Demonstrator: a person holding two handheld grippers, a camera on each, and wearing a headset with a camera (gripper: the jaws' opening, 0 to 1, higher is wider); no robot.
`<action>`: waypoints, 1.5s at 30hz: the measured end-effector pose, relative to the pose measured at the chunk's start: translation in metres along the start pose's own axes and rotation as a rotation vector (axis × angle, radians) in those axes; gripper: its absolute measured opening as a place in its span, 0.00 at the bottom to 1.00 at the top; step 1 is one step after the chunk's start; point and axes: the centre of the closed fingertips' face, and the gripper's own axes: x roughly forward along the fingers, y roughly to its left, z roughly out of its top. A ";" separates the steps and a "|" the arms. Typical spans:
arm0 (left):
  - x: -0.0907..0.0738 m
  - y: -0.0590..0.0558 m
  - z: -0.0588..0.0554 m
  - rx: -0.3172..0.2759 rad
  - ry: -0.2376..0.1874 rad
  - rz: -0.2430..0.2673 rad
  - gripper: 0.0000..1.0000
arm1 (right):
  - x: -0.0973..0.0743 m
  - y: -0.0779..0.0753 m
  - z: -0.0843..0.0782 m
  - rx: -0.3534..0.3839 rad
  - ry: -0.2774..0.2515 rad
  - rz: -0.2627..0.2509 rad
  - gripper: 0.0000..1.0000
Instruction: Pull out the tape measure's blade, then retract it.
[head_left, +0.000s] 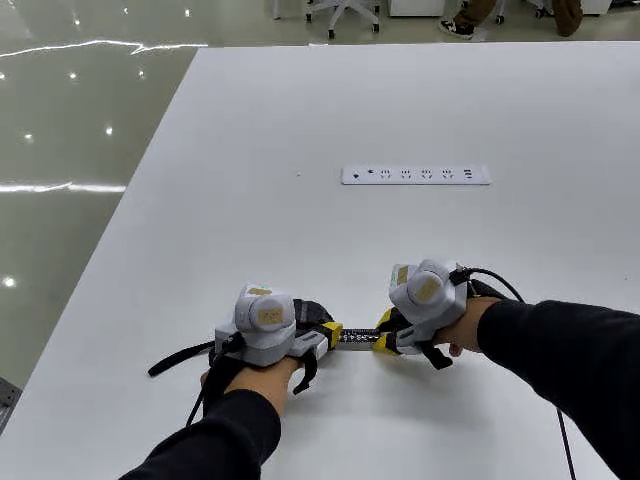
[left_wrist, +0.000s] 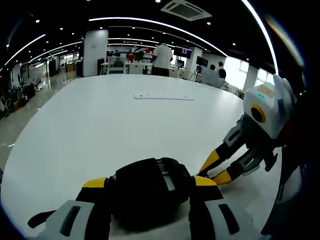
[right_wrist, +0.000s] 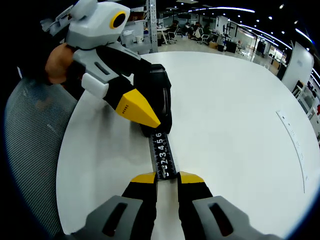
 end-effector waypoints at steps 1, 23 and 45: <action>0.000 0.000 0.000 0.000 0.001 0.000 0.59 | 0.001 0.001 0.002 -0.005 -0.003 0.002 0.11; 0.000 0.000 0.000 -0.012 0.002 -0.001 0.60 | 0.013 0.002 0.018 -0.025 -0.030 0.010 0.11; -0.001 -0.001 -0.001 -0.016 0.005 -0.012 0.60 | 0.025 0.008 0.037 -0.024 -0.059 0.028 0.10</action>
